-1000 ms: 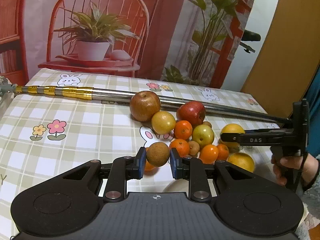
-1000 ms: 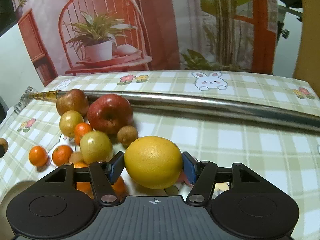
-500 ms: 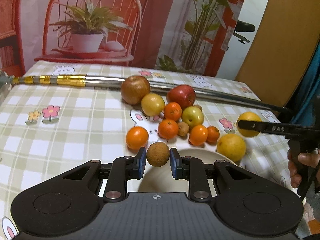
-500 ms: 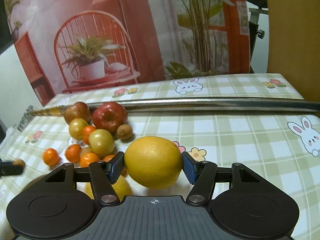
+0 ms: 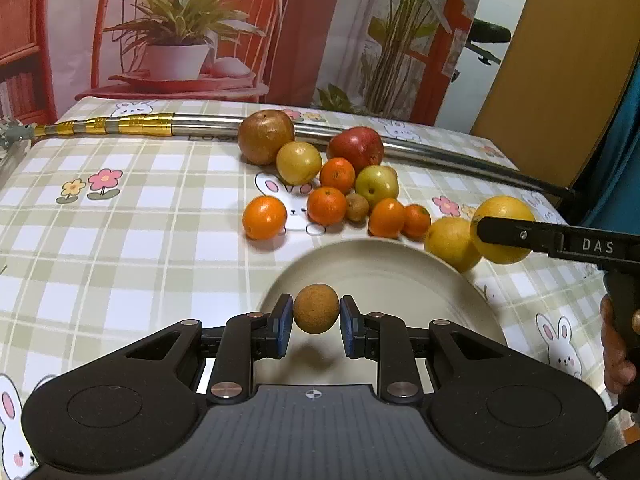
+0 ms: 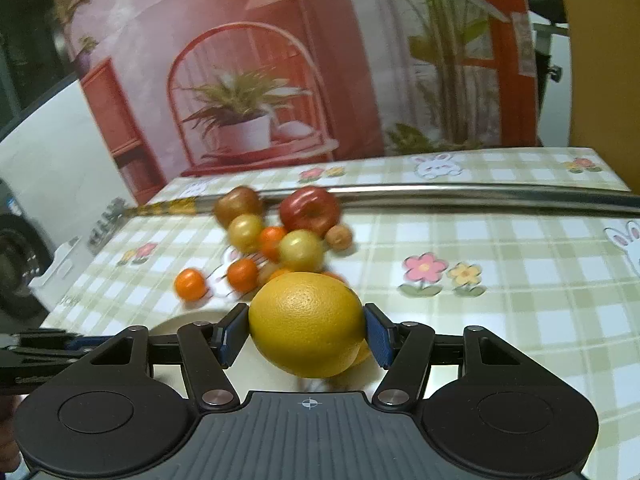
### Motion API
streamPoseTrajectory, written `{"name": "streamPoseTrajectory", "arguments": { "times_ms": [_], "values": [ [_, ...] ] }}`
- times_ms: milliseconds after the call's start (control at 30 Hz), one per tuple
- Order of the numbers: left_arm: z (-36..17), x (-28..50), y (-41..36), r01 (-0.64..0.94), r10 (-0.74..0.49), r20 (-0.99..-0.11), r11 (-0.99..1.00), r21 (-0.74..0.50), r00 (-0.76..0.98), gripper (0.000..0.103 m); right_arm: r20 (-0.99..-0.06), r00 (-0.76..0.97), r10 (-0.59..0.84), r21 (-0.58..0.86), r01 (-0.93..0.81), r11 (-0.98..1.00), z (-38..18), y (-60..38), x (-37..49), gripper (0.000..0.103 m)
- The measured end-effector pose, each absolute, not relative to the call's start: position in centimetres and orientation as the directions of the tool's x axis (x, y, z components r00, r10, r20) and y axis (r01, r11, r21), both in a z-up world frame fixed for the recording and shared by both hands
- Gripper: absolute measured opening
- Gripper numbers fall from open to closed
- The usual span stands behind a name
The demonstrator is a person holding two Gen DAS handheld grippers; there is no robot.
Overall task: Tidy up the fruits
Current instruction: 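Carry both fruits onto the white plate and open both grippers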
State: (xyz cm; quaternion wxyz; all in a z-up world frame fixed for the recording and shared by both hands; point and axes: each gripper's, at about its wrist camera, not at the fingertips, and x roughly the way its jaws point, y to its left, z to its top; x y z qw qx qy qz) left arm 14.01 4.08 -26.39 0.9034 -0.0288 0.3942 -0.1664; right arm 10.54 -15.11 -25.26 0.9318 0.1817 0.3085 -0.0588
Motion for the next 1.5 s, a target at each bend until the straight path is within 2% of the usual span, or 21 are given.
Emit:
{"name": "streamPoseTrajectory", "arguments": {
  "times_ms": [667, 1500],
  "values": [
    [-27.7, 10.6, 2.2, 0.284, -0.227, -0.724, 0.958, -0.045, 0.652, 0.027, -0.653, 0.756, 0.049, 0.235, 0.141, 0.962, -27.0, -9.6, 8.8, 0.057],
    [-28.3, 10.6, 2.5, 0.248, -0.203, -0.737, 0.968, -0.050, 0.645, 0.027, -0.694, 0.717, 0.059, 0.198, 0.112, 0.974, -28.2, -8.8, 9.2, 0.058]
  ]
}}
